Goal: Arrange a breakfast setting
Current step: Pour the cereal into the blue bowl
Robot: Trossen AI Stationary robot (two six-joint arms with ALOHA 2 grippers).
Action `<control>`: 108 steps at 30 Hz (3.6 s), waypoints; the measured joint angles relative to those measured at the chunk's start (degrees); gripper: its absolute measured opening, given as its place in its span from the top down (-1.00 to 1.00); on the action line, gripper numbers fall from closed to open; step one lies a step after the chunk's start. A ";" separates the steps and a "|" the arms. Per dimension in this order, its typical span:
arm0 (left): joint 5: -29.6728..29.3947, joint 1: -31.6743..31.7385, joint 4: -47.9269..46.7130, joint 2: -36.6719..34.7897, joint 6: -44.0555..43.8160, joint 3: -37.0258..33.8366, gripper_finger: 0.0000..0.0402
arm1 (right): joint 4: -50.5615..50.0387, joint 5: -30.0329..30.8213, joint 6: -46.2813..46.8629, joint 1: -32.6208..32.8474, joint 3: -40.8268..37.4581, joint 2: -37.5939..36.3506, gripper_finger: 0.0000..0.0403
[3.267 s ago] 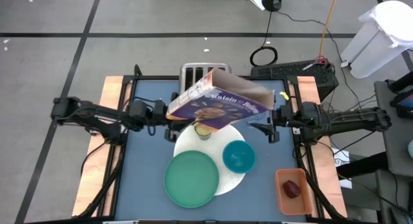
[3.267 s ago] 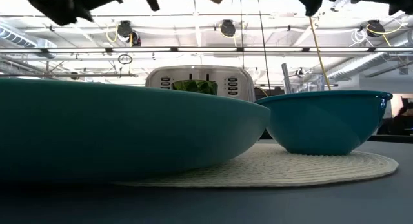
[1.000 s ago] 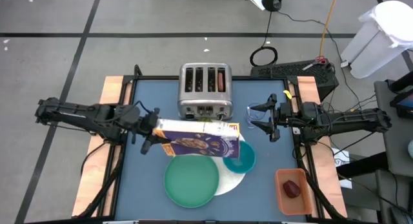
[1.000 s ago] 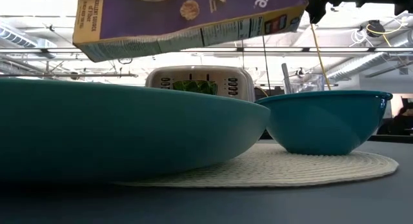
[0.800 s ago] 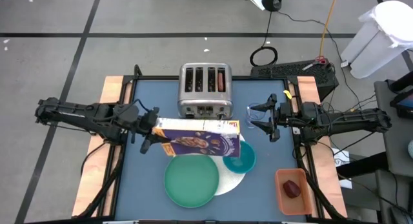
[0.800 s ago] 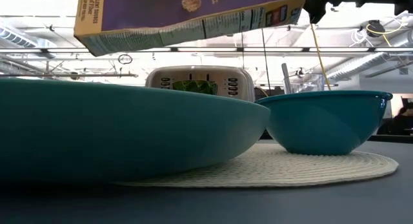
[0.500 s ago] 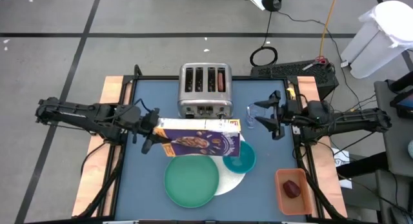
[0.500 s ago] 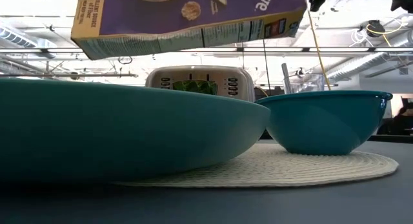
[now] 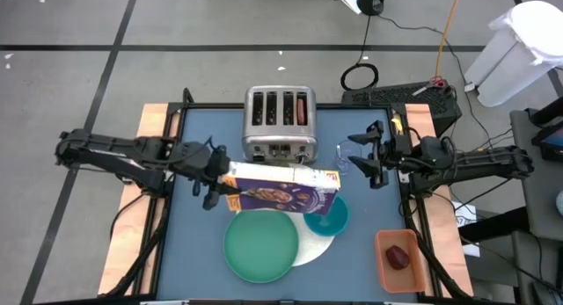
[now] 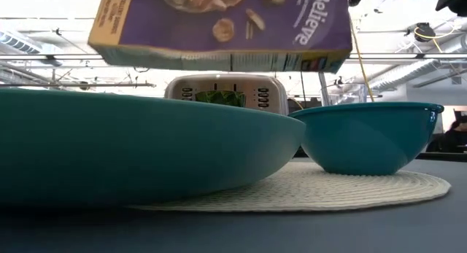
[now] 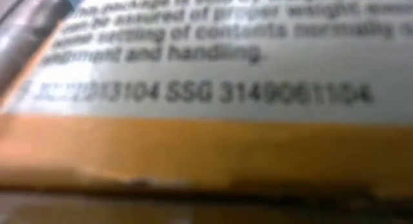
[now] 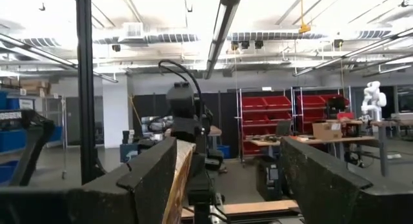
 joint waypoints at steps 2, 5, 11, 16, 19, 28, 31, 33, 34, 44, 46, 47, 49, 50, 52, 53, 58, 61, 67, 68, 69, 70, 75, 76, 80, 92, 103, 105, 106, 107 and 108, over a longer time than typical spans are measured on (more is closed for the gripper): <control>-0.01 0.00 -0.99 1.37 0.02 1.83 0.13 | -0.25 0.00 -0.60 0.00 0.00 0.00 -0.33; -0.01 0.00 -3.06 3.49 0.04 3.55 0.13 | -1.27 0.00 -0.76 0.00 0.00 0.04 -0.33; -0.01 0.00 -4.67 4.74 -0.55 4.89 0.13 | -3.82 -0.02 -0.76 0.00 0.00 0.02 -0.33; -0.03 0.00 -5.28 4.44 -1.86 4.89 0.13 | -4.67 -0.02 -0.76 0.00 0.00 0.02 -0.33; -0.03 0.00 -5.99 4.29 -2.26 4.89 0.13 | -4.79 -0.01 -0.76 0.00 0.00 0.02 -0.33; -0.06 0.00 -7.41 4.33 -2.28 4.83 0.13 | -6.01 -0.02 -0.76 0.00 0.00 0.02 -0.33; -0.06 0.00 -6.06 4.39 -2.19 4.82 0.13 | -7.00 -0.02 -0.76 0.02 0.00 0.02 -0.33; -0.06 0.00 -6.63 4.39 -2.25 4.82 0.13 | -7.59 -0.02 -0.76 0.02 0.00 0.02 -0.33; -0.06 0.00 -6.96 4.34 -2.25 4.78 0.13 | -7.85 -0.02 -0.76 0.02 0.00 0.03 -0.33; -0.03 0.00 -5.99 4.24 -2.08 4.78 0.13 | -8.28 -0.02 -0.65 0.02 0.00 0.96 -0.33; -0.03 0.00 -5.64 4.24 -2.22 4.96 0.13 | -8.26 -0.02 -0.72 0.02 0.00 0.94 -0.33; -0.03 0.00 -6.36 4.25 -2.17 5.46 0.13 | -8.25 -0.02 -0.72 0.02 0.00 0.94 -0.33; -0.03 0.01 -7.68 4.26 -2.05 6.60 0.13 | -8.24 -0.02 -0.73 0.02 0.00 0.94 -0.33; -0.03 0.00 -7.64 4.24 -1.99 7.12 0.13 | -8.24 -0.02 -0.73 0.02 0.00 0.94 -0.33; -0.03 0.00 -7.46 4.24 -1.47 8.16 0.13 | -8.24 -0.02 -0.74 0.02 0.00 0.94 -0.33; -0.03 0.01 -7.81 4.24 -1.31 8.73 0.13 | -8.22 -0.02 -0.74 0.02 0.00 0.94 -0.33; -0.03 0.00 -8.71 4.77 -1.31 10.15 0.13 | -8.24 -0.02 -0.74 0.02 0.00 0.94 -0.33; -0.03 -0.04 -10.71 6.21 -1.38 10.13 0.13 | -8.22 -0.02 -0.74 0.02 -0.01 0.94 -0.33; -0.03 -0.04 -10.67 6.69 -1.11 10.09 0.13 | -8.24 -0.02 -0.74 0.02 -0.02 0.94 -0.33; -0.03 -0.04 -10.39 6.62 -1.11 10.13 0.13 | -8.24 -0.02 -0.74 0.02 -0.02 0.94 -0.33; -0.03 -0.04 -10.53 6.55 -1.11 10.43 0.13 | -8.24 -0.02 -0.74 0.02 -0.02 0.94 -0.33; -0.03 -0.04 -10.68 6.47 -1.12 10.92 0.13 | -8.24 -0.02 -0.74 0.02 -0.02 0.94 -0.33; 0.33 -0.04 -11.96 6.60 -1.06 11.06 0.13 | -8.22 -0.02 -0.76 0.02 -0.02 0.94 -0.33; 0.81 -0.04 -12.75 7.05 -1.11 10.97 0.13 | -8.22 -0.02 -0.74 0.02 -0.02 0.94 -0.33; 1.39 0.07 -11.73 7.18 -0.90 11.75 0.13 | -8.22 -0.02 -0.74 0.02 -0.02 0.92 -0.33; 1.06 0.07 -11.89 7.20 -0.85 11.75 0.13 | -8.22 -0.02 -0.74 0.02 -0.02 0.92 -0.33; 1.44 0.45 -11.49 7.33 -0.50 11.75 0.13 | -8.22 -0.02 -0.74 0.02 -0.02 0.92 -0.33; 1.44 0.44 -12.25 7.49 -0.50 11.75 0.13 | -8.24 -0.02 -0.75 0.02 -0.02 0.92 -0.33; 1.45 0.44 -12.31 7.94 -0.52 11.75 0.13 | -8.23 -0.02 -0.76 0.02 -0.02 0.92 -0.33; 1.47 0.44 -12.27 8.20 -0.57 11.75 0.13 | -8.22 -0.02 -0.77 0.02 -0.02 0.92 -0.33; 1.47 0.44 -12.29 8.35 -0.63 11.75 0.13 | -8.23 -0.02 -0.83 0.02 -0.02 0.92 -0.33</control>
